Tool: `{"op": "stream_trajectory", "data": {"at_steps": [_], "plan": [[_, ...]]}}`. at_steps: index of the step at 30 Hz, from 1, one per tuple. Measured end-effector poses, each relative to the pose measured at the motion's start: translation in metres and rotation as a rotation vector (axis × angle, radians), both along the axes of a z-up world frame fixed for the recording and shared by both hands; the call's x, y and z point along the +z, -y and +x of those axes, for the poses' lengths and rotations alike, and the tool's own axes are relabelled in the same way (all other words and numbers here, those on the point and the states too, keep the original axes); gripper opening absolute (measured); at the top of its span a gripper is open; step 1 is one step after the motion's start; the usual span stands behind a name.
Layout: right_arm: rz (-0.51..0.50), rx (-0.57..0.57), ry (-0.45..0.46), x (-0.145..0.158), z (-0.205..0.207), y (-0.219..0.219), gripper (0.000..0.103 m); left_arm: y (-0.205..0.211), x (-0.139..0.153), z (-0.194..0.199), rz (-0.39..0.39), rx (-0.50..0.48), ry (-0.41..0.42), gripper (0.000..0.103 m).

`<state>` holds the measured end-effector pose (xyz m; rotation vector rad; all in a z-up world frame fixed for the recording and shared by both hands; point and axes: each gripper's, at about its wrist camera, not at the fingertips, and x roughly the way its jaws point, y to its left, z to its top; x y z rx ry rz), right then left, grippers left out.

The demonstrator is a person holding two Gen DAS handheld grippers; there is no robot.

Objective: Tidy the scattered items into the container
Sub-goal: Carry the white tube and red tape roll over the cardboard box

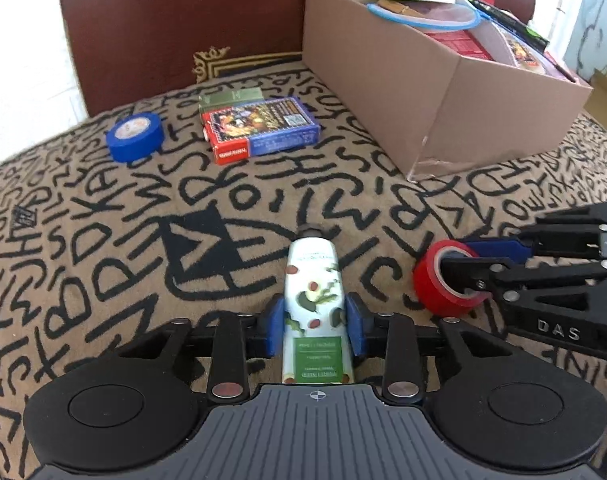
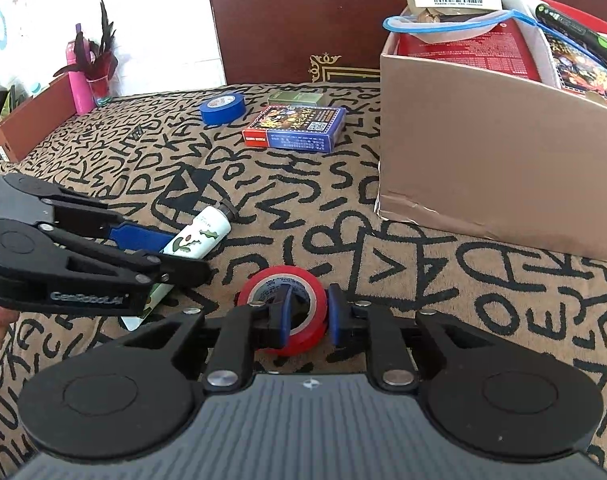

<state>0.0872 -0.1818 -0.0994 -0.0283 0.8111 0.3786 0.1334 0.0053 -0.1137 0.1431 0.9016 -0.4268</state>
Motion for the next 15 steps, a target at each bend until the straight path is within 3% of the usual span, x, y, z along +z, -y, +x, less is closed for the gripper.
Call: {"op": "stream_trajectory", "data": {"at_steps": [6, 15], "plan": [[0.041, -0.016, -0.004, 0.008, -0.013, 0.013, 0.014, -0.005, 0.007, -0.01, -0.094, 0.043, -0.04, 0.029], [0.107, -0.058, 0.073, 0.043, -0.043, 0.049, 0.014, 0.027, 0.049, -0.033, -0.23, -0.036, -0.018, 0.029]]}}
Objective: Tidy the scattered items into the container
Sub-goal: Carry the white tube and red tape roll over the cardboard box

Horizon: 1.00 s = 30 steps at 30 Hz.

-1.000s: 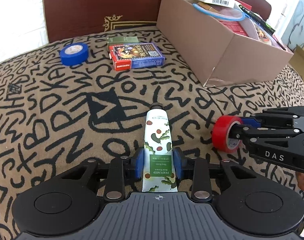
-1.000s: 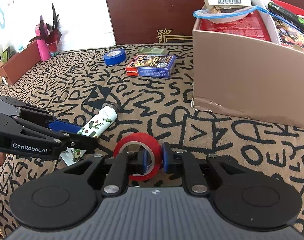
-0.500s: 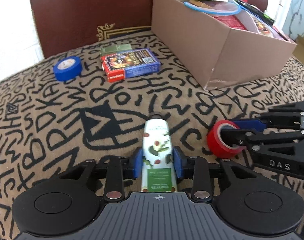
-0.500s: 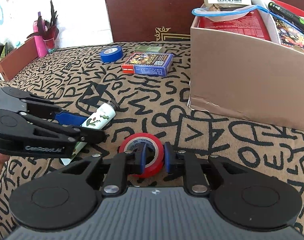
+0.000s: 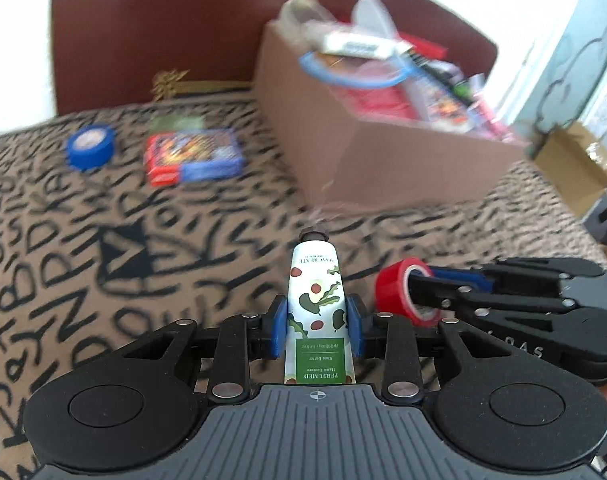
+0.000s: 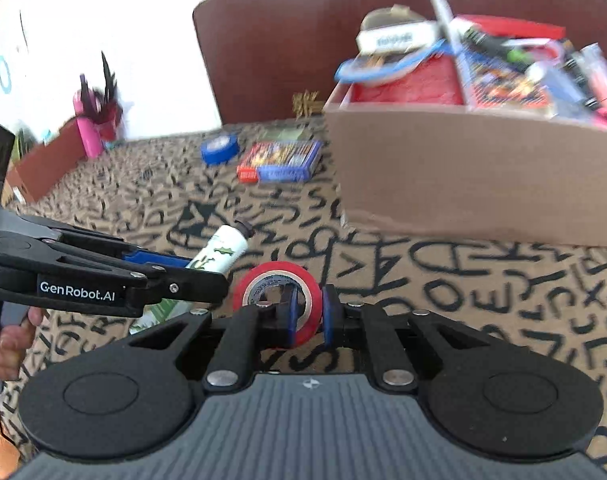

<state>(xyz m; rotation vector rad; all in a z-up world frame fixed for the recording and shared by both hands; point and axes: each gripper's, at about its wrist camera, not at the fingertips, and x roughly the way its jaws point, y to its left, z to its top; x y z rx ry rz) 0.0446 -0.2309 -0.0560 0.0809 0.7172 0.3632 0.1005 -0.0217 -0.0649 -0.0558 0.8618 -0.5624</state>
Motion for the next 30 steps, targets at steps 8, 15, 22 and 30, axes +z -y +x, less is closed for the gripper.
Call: {"op": "stream_trajectory", "data": {"at_steps": [8, 15, 22, 30], "plan": [[-0.01, -0.09, 0.163, 0.057, -0.019, 0.063, 0.014, 0.052, 0.065, 0.002, -0.14, -0.075, 0.07, 0.029], [-0.08, -0.203, 0.261, 0.092, -0.008, 0.124, 0.014, 0.122, 0.119, 0.033, -0.224, -0.101, 0.122, 0.029], [-0.132, -0.318, 0.283, 0.108, 0.035, 0.179, 0.014, 0.182, 0.14, 0.082, -0.266, -0.058, 0.129, 0.03], [-0.117, -0.372, 0.243, 0.098, 0.09, 0.205, 0.014, 0.206, 0.121, 0.128, -0.279, 0.026, 0.111, 0.03]]}}
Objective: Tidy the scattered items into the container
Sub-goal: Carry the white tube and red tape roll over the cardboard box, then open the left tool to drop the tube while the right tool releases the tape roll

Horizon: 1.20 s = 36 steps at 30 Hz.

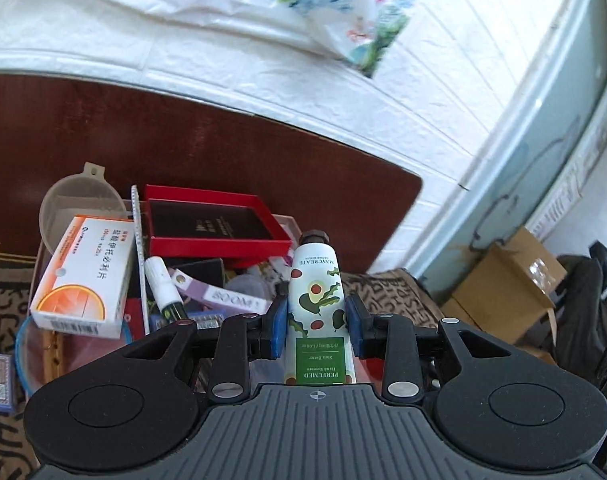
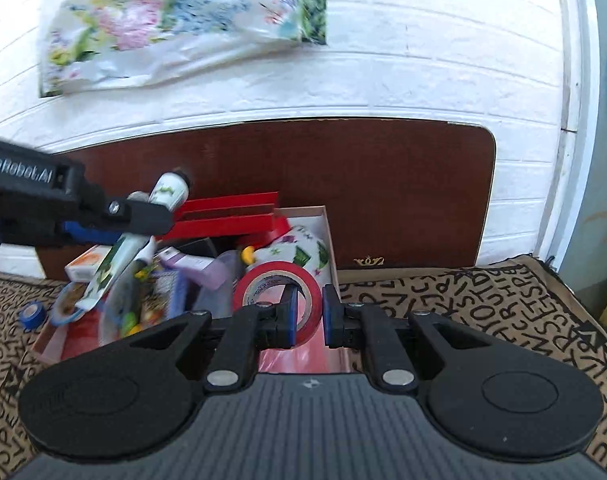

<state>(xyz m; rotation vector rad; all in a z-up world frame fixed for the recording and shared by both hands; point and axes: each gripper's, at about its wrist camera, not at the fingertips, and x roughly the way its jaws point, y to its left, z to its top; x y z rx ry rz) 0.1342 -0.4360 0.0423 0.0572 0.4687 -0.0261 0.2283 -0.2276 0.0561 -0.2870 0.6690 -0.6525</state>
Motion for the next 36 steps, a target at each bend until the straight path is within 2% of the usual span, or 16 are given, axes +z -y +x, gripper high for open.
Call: {"op": "stream_trajectory", "data": {"at_steps": [7, 13, 16, 17, 18, 19, 20, 22, 27, 30, 32, 33, 34, 36], "plan": [[0.024, -0.025, 0.027, -0.003, 0.044, 0.0, 0.014, 0.005, -0.015, 0.024, -0.004, 0.02, -0.025, 0.03], [0.057, -0.015, 0.007, -0.013, 0.065, -0.002, 0.014, 0.006, -0.025, 0.037, -0.001, 0.029, -0.038, 0.03], [0.017, -0.017, -0.008, -0.016, 0.07, -0.007, 0.017, 0.004, -0.028, 0.038, 0.011, 0.03, -0.033, 0.031], [-0.001, -0.015, -0.02, -0.017, 0.071, -0.009, 0.018, 0.005, -0.028, 0.037, 0.019, 0.026, -0.02, 0.036], [-0.002, -0.006, -0.032, -0.018, 0.073, -0.009, 0.019, 0.006, -0.027, 0.036, 0.024, 0.017, -0.005, 0.047], [0.009, -0.005, -0.032, -0.018, 0.073, -0.008, 0.022, 0.006, -0.026, 0.033, 0.029, 0.025, 0.013, 0.05], [0.02, -0.013, -0.024, -0.018, 0.071, -0.006, 0.025, 0.005, -0.024, 0.031, 0.034, 0.042, 0.038, 0.058], [0.032, -0.035, -0.008, -0.017, 0.068, -0.002, 0.05, 0.003, -0.02, 0.028, 0.039, 0.064, 0.07, 0.067], [0.026, -0.046, -0.001, -0.015, 0.062, 0.002, 0.05, -0.005, -0.019, 0.028, 0.027, 0.066, 0.062, 0.07], [0.041, -0.04, -0.008, -0.016, 0.059, 0.003, 0.05, -0.006, -0.021, 0.026, 0.04, 0.069, 0.061, 0.082], [0.051, -0.023, -0.012, -0.017, 0.056, 0.0, 0.057, -0.005, -0.023, 0.023, 0.047, 0.066, 0.06, 0.094], [0.055, -0.006, -0.009, -0.016, 0.054, -0.002, 0.07, -0.005, -0.023, 0.021, 0.043, 0.06, 0.059, 0.097], [0.056, 0.009, -0.001, -0.016, 0.052, -0.005, 0.088, -0.006, -0.023, 0.019, 0.036, 0.051, 0.054, 0.101], [0.046, 0.032, 0.026, -0.014, 0.045, -0.011, 0.102, -0.007, -0.023, 0.016, 0.022, 0.029, 0.041, 0.102]]}}
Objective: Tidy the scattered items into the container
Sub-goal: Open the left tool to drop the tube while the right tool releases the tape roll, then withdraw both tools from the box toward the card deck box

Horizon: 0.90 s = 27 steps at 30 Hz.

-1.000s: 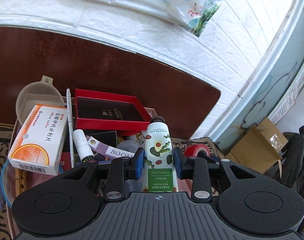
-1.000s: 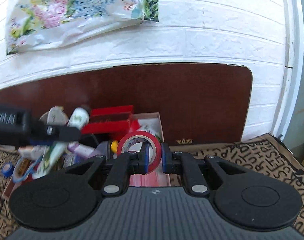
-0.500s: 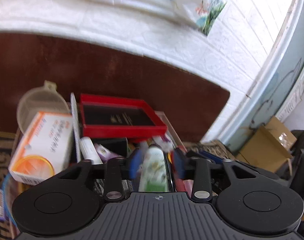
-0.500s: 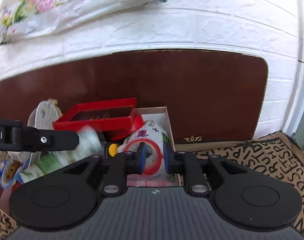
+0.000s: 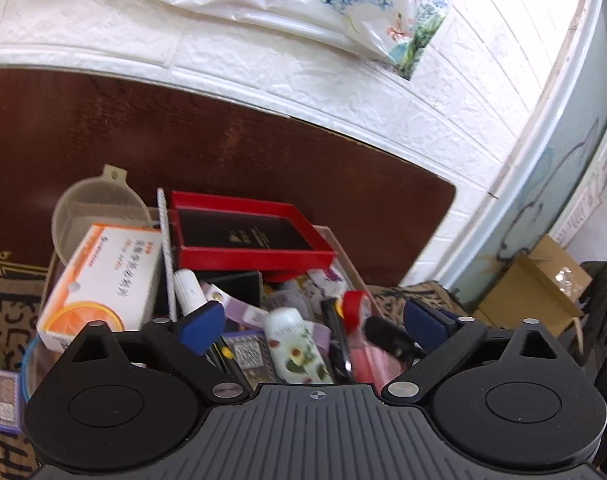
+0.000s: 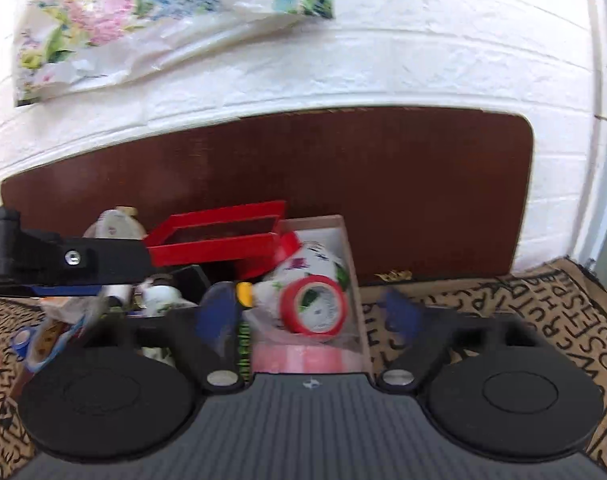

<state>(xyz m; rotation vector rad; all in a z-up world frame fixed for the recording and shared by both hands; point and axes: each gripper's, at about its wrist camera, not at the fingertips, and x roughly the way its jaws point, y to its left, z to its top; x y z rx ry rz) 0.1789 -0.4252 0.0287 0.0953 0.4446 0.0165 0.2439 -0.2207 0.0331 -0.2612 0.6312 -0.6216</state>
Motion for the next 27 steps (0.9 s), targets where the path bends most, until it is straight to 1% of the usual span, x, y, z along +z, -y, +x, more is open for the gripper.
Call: {"op": "stream_trajectory", "data": {"at_steps": [2, 4, 6, 8, 11, 15, 19, 27], "plan": [[-0.021, 0.011, 0.011, 0.003, -0.006, -0.006, 0.102, -0.001, 0.0, -0.005, 0.004, -0.007, -0.012, 0.103], [-0.031, 0.019, 0.002, 0.005, -0.009, -0.01, 0.102, -0.002, 0.002, -0.012, 0.026, 0.002, -0.007, 0.103], [-0.028, 0.036, -0.009, 0.006, -0.013, -0.014, 0.103, -0.003, 0.004, -0.021, 0.075, 0.014, 0.031, 0.103], [-0.027, 0.041, -0.011, 0.008, -0.018, -0.017, 0.102, -0.002, 0.008, -0.032, 0.132, 0.028, 0.092, 0.103], [-0.038, 0.05, -0.021, 0.011, -0.025, -0.023, 0.103, -0.005, 0.011, -0.047, 0.174, 0.03, 0.151, 0.103], [-0.06, 0.062, -0.034, 0.014, -0.037, -0.035, 0.103, -0.014, 0.013, -0.062, 0.186, 0.035, 0.153, 0.103], [-0.092, 0.078, -0.048, 0.017, -0.05, -0.049, 0.103, -0.023, 0.015, -0.079, 0.221, 0.04, 0.177, 0.103], [-0.126, 0.099, -0.06, 0.02, -0.071, -0.077, 0.103, -0.049, 0.015, -0.102, 0.223, 0.05, 0.16, 0.103]]}}
